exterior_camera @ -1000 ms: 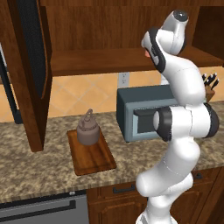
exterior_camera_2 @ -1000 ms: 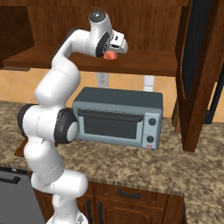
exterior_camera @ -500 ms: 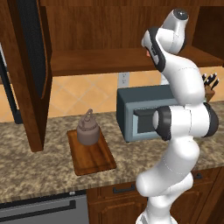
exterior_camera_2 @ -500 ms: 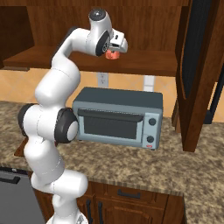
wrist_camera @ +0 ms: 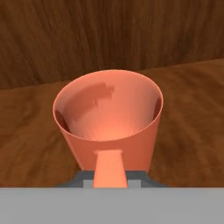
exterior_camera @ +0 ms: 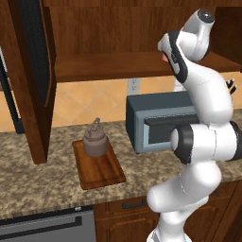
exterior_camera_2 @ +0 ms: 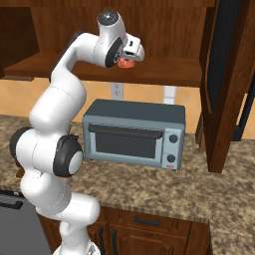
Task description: Pick the kettle from the counter and place it on the tray. Then pick the mug from the cabinet and place it on the tray. Then close the cabinet doors.
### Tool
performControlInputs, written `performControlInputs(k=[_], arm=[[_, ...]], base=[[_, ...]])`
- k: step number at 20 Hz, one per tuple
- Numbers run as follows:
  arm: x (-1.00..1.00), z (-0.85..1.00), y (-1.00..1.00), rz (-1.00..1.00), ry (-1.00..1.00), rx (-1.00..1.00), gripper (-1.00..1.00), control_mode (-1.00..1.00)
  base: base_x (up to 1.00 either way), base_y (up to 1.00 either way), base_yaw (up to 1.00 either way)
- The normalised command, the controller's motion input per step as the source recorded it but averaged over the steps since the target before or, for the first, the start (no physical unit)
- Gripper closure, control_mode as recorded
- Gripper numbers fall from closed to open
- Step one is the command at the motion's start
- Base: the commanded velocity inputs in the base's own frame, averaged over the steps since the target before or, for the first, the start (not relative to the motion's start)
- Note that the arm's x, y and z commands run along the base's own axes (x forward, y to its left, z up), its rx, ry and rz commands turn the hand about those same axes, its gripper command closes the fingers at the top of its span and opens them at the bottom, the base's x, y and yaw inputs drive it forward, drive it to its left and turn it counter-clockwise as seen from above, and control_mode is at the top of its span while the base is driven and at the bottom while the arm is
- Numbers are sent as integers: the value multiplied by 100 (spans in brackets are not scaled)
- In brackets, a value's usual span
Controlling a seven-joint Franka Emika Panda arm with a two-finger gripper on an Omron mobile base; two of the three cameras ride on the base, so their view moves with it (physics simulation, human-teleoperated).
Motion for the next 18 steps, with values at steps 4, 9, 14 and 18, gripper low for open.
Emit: performControlInputs(k=[4, 9, 14, 18], arm=[[-100, -5, 0, 6, -12, 0, 100, -100], [-100, 0, 55, 35, -3, -3, 100, -100], [-60, 0, 75, 80, 0, -3, 100, -100], [-56, -4, 68, 79, 0, -5, 100, -100]], base=[[0, 0, 0], [0, 0, 0], [0, 0, 0], [0, 0, 0]])
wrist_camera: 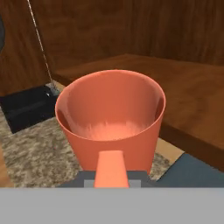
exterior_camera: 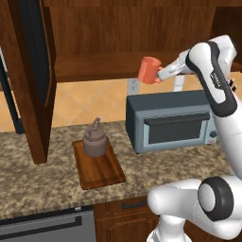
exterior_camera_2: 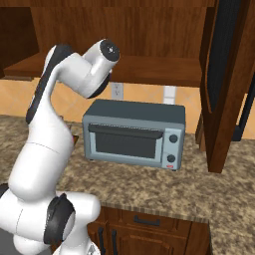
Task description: Pick the kettle from the counter and place it on the tray. Then pick the mug from the cabinet and place it on the tray. Then close the cabinet doors.
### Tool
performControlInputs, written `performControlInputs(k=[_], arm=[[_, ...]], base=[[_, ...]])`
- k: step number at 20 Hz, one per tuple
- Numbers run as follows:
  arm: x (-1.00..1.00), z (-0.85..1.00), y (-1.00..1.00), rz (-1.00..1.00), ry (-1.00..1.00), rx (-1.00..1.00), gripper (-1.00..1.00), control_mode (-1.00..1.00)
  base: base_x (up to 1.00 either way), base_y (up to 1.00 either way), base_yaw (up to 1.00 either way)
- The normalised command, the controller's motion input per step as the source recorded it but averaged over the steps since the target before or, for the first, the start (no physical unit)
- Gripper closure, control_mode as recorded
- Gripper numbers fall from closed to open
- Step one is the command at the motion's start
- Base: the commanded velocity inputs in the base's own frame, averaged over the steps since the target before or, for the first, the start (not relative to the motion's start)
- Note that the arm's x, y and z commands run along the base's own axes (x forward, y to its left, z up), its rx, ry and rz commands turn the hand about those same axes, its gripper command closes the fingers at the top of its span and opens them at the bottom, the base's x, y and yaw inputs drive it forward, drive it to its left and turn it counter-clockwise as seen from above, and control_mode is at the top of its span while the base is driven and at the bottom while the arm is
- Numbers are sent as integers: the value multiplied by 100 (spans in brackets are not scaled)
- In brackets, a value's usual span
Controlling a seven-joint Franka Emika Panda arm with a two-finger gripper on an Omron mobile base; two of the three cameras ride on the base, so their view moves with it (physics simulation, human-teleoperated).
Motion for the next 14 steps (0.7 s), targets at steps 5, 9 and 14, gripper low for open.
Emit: performControlInputs(k=[5, 9, 14], arm=[[-24, -1, 18, 15, 0, -3, 100, -100], [-9, -5, 0, 0, 1, 0, 100, -100], [-67, -85, 59, 5, 3, -6, 100, -100]], base=[[0, 0, 0], [0, 0, 0], [0, 0, 0]])
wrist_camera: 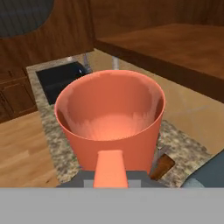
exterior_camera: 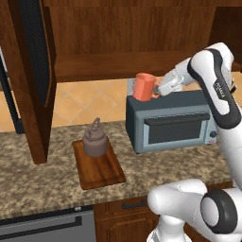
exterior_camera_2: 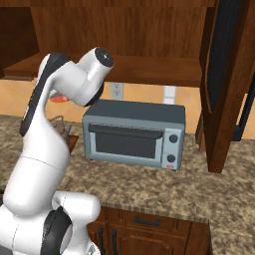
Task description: Pick the kettle from the counter and place it on the tray. Then pick the mug from the cabinet and place it on the tray. Then close the cabinet doors.
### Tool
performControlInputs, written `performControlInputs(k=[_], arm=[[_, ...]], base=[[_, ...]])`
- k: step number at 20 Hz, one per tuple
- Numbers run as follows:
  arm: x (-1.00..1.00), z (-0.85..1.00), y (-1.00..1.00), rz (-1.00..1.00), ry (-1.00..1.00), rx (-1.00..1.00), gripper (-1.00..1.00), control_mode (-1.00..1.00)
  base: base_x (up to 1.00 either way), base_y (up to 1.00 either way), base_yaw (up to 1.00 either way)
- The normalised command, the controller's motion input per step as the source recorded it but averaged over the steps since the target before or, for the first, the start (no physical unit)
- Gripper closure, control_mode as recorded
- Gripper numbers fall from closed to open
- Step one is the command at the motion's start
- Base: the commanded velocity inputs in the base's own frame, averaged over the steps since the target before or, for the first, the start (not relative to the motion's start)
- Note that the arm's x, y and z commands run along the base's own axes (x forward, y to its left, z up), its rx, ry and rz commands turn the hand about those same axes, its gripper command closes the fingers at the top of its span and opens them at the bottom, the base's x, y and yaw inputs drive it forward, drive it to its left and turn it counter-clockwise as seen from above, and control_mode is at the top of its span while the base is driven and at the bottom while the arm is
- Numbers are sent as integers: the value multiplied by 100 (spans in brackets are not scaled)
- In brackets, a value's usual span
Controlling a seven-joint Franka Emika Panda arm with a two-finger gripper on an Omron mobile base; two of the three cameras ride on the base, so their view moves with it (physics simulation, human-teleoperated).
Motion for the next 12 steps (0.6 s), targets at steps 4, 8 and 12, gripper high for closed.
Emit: performControlInputs(k=[4, 8, 12], arm=[[-61, -100, 95, 11, 0, -3, 100, -100], [-34, -100, 99, 8, 0, 0, 100, -100], [-5, -100, 39, 9, 13, 1, 100, -100]], base=[[0, 0, 0], [0, 0, 0], [0, 0, 0]])
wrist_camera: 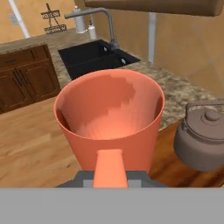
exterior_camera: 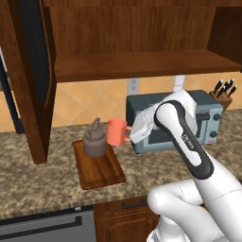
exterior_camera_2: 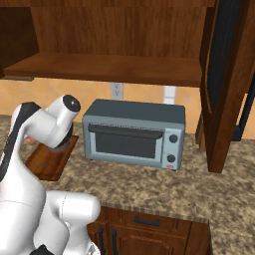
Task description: Pick the kettle from the counter and place it on the tray. Then pick the mug from the cabinet and place it on the tray. Then close the cabinet doors.
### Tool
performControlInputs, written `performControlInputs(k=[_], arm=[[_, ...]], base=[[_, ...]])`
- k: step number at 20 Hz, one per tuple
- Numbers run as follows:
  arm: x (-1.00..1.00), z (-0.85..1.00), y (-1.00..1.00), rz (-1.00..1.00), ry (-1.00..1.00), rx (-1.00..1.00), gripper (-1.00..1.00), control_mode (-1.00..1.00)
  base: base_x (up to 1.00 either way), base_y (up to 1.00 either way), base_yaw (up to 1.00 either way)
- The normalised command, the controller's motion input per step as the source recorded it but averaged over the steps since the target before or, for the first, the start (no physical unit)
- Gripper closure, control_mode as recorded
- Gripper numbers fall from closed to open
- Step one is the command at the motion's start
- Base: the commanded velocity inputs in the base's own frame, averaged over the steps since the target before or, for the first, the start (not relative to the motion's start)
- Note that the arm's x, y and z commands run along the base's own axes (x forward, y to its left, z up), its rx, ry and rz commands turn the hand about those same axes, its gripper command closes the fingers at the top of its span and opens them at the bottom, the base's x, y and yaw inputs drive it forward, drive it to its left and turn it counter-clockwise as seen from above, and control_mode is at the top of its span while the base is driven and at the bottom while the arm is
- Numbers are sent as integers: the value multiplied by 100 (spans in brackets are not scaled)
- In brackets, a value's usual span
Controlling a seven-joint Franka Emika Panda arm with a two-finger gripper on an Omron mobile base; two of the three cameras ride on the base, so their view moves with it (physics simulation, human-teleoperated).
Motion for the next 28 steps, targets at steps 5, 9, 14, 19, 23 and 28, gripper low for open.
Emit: performControlInputs(k=[5, 9, 14, 19, 23, 28], arm=[[0, -81, 2, 6, 13, 1, 100, -100], [1, -8, 0, 0, 0, 0, 100, -100], [37, -34, 12, 0, 0, 0, 100, -100], [42, -41, 15, 0, 0, -1, 100, -100], [40, -41, 18, 0, 0, 0, 100, -100], [34, -49, 24, 0, 0, -2, 100, -100]], base=[[0, 0, 0], [0, 0, 0], [0, 0, 0], [0, 0, 0], [0, 0, 0], [0, 0, 0]])
